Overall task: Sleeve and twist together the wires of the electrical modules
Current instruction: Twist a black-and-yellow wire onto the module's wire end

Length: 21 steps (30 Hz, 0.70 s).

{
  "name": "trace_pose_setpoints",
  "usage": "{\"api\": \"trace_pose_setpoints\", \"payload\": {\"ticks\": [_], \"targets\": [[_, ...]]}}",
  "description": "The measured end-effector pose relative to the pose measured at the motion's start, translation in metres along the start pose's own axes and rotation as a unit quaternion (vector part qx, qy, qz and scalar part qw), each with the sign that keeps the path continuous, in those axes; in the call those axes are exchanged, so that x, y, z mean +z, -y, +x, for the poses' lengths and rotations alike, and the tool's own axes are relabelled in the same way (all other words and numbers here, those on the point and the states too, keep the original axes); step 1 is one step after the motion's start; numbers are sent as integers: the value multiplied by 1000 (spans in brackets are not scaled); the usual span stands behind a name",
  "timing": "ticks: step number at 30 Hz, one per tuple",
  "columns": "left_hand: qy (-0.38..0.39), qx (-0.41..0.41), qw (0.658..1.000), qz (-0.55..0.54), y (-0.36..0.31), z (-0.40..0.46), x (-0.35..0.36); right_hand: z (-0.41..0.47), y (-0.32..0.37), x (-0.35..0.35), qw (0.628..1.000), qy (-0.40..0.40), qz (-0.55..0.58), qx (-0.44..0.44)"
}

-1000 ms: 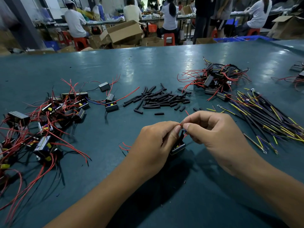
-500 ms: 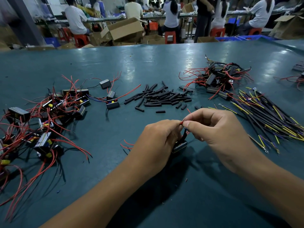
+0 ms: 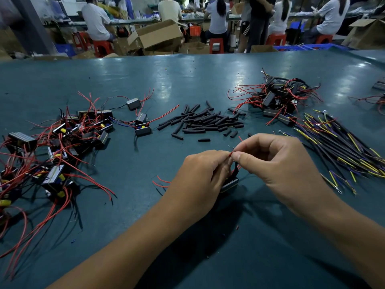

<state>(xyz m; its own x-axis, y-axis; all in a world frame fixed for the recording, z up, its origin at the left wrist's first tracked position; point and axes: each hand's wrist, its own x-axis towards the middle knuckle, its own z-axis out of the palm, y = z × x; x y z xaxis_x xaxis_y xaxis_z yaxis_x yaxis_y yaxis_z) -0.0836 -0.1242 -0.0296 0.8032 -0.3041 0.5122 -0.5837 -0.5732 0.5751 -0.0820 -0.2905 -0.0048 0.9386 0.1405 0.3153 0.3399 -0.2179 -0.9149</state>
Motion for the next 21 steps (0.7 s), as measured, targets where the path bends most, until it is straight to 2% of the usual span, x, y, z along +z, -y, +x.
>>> {"api": "trace_pose_setpoints", "payload": {"ticks": [10, 12, 14, 17, 19, 21], "targets": [[5, 8, 1000, 17, -5, -1, -1, 1, -3, -2, 999, 3, -31, -27], [16, -14, 1000, -4, -4, 0, -6, 1, -4, -2, 999, 2, -38, -36], [-12, -51, 997, -50, -4, 2, -18, 1, -4, -3, 997, 0, -54, -46], [-57, 13, 998, -12, -8, 12, -37, 0, -3, -3, 994, 5, -90, -67], [-17, 50, 997, 51, -13, 18, -42, -2, -2, -3, 991, 11, -112, -78], [34, 53, 994, 85, -16, 21, -44, -2, -1, -2, 988, 14, -129, -86]]}}
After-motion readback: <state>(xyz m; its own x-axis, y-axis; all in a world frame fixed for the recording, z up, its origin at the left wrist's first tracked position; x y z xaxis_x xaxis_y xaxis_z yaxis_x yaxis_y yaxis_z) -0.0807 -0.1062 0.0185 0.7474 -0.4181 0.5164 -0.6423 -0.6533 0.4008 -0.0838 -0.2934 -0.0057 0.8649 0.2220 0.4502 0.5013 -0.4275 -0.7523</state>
